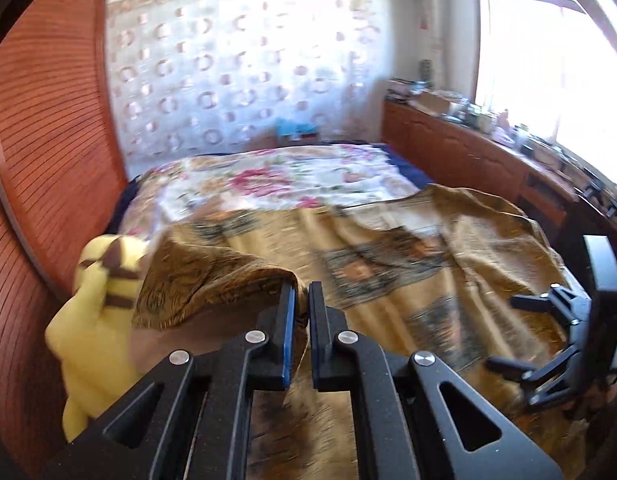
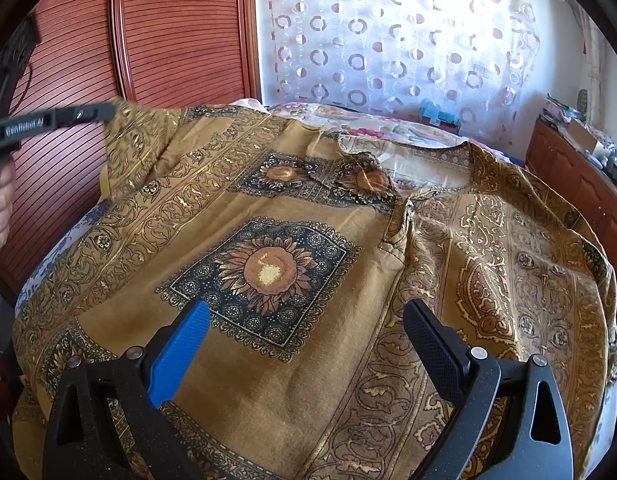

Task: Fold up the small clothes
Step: 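Fold the held shirt side inward over the shirt body with left tool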

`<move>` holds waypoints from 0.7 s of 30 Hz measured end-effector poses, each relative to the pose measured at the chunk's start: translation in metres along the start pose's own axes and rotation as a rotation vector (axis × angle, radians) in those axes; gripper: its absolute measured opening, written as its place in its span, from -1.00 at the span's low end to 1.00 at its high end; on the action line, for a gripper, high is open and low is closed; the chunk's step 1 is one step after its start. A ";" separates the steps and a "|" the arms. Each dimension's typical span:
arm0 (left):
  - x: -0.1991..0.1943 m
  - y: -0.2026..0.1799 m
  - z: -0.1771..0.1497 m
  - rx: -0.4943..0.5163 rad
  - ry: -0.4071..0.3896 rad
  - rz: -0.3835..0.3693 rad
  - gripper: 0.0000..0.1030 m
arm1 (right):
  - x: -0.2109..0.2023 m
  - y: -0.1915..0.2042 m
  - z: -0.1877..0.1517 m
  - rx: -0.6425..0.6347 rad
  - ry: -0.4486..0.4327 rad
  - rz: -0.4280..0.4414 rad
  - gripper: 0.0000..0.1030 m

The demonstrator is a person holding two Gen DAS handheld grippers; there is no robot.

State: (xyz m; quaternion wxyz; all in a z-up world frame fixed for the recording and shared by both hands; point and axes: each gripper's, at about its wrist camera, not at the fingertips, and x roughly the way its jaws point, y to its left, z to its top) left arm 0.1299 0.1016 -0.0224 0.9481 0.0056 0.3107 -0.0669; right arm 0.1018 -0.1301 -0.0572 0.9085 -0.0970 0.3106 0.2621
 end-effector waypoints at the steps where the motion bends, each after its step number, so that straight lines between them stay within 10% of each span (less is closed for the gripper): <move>1: 0.000 -0.009 0.002 0.013 -0.001 -0.017 -0.86 | 0.000 0.000 0.000 0.002 -0.001 0.000 0.89; 11: -0.021 -0.035 -0.005 0.039 -0.012 -0.038 -0.57 | -0.002 -0.002 -0.001 0.014 -0.003 0.004 0.89; 21: -0.033 -0.005 -0.035 -0.050 -0.037 0.012 0.51 | 0.000 -0.004 0.000 0.015 0.008 0.007 0.89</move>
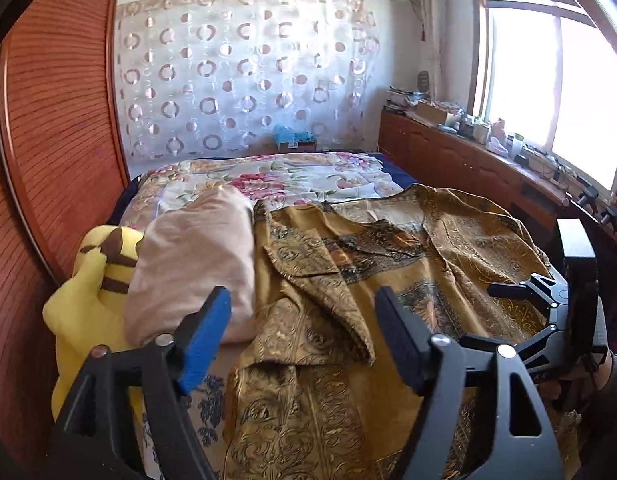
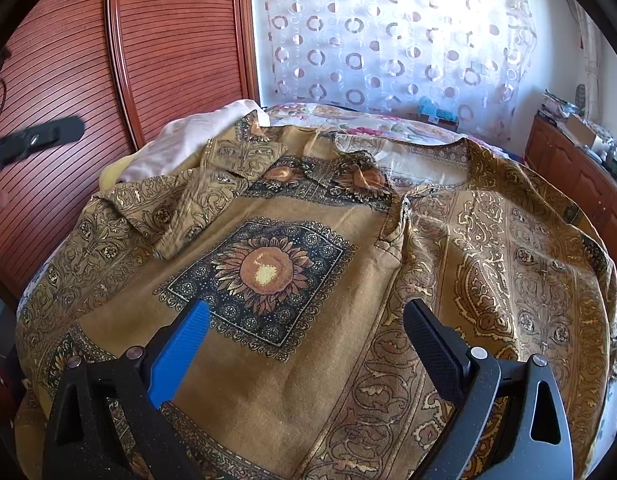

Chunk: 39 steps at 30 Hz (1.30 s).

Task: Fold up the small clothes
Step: 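Fold the held shirt side inward over the shirt body with left tool, then open the left tool and flatten the folded side panel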

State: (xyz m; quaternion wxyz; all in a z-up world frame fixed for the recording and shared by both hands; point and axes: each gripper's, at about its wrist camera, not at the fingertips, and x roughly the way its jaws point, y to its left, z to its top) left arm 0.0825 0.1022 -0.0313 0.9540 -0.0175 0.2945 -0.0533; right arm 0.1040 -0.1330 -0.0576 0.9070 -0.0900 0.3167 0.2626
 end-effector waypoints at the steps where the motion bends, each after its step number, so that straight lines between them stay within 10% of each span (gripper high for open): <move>1: 0.002 0.004 -0.005 -0.020 0.006 -0.004 0.54 | 0.000 0.000 0.000 0.000 0.001 0.000 0.89; 19: 0.084 0.024 -0.059 -0.009 0.302 0.079 0.58 | -0.007 -0.004 0.038 -0.070 -0.030 0.053 0.80; 39: 0.089 0.025 -0.058 -0.007 0.311 0.066 0.69 | 0.100 0.025 0.109 -0.099 0.069 0.179 0.74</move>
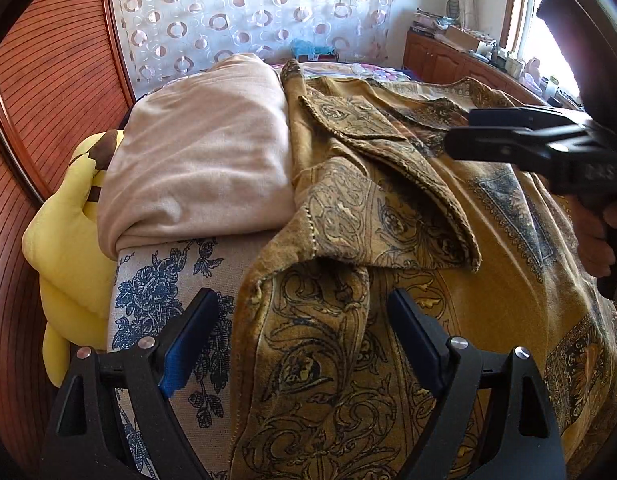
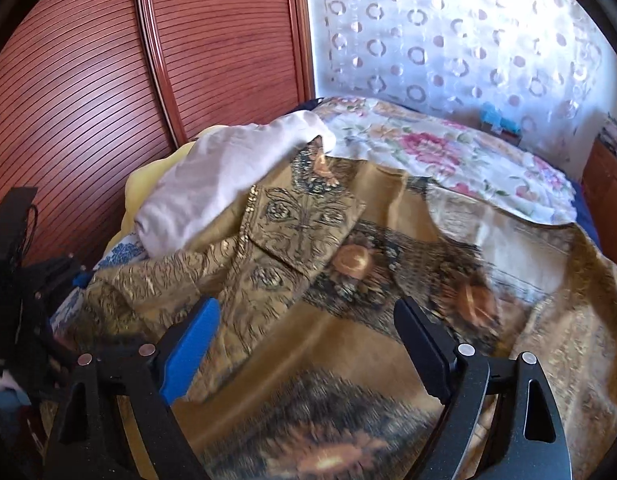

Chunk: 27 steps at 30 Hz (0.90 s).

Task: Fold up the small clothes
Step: 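Open the left tool and flatten the folded side panel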

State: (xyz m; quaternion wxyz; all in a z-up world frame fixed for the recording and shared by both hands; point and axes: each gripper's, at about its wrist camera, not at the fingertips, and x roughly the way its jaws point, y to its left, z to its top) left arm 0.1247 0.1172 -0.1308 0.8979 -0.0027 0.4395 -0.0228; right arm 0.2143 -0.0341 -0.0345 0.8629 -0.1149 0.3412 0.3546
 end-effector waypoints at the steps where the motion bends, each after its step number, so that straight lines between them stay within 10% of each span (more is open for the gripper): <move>1: 0.000 0.000 0.000 -0.002 0.000 0.003 0.69 | 0.006 0.001 0.004 -0.001 0.002 -0.001 0.74; 16: -0.058 0.022 0.002 -0.088 -0.236 0.095 0.69 | 0.073 0.016 0.025 -0.057 0.103 -0.070 0.74; 27: -0.074 -0.001 0.008 -0.083 -0.314 0.036 0.69 | 0.038 -0.024 0.009 0.027 0.037 -0.207 0.74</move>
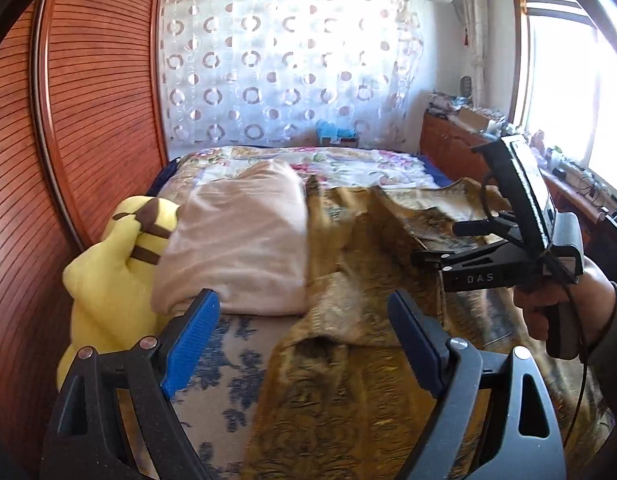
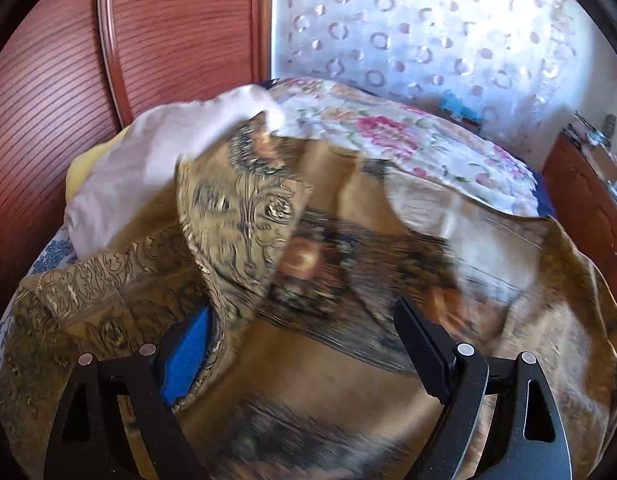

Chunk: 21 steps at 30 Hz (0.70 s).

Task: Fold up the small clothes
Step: 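Open the left tool and flatten the folded side panel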

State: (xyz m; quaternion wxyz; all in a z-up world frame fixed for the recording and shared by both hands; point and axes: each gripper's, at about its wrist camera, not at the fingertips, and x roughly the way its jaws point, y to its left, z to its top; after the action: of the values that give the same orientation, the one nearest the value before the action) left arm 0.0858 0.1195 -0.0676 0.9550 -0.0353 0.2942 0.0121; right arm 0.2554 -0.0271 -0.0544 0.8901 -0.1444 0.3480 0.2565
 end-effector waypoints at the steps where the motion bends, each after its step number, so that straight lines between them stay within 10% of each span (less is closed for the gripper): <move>1: 0.000 -0.003 0.001 0.000 -0.004 -0.013 0.69 | -0.005 -0.006 -0.003 0.014 -0.009 -0.007 0.74; 21: 0.025 -0.099 0.005 0.085 0.036 -0.148 0.69 | -0.125 -0.097 -0.112 0.182 -0.184 -0.024 0.74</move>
State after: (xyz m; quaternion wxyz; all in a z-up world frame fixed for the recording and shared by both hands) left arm 0.1139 0.0216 -0.0719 0.9485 -0.0164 0.3080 -0.0717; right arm 0.1699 -0.2005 -0.0407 0.9306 -0.0430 0.2851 0.2253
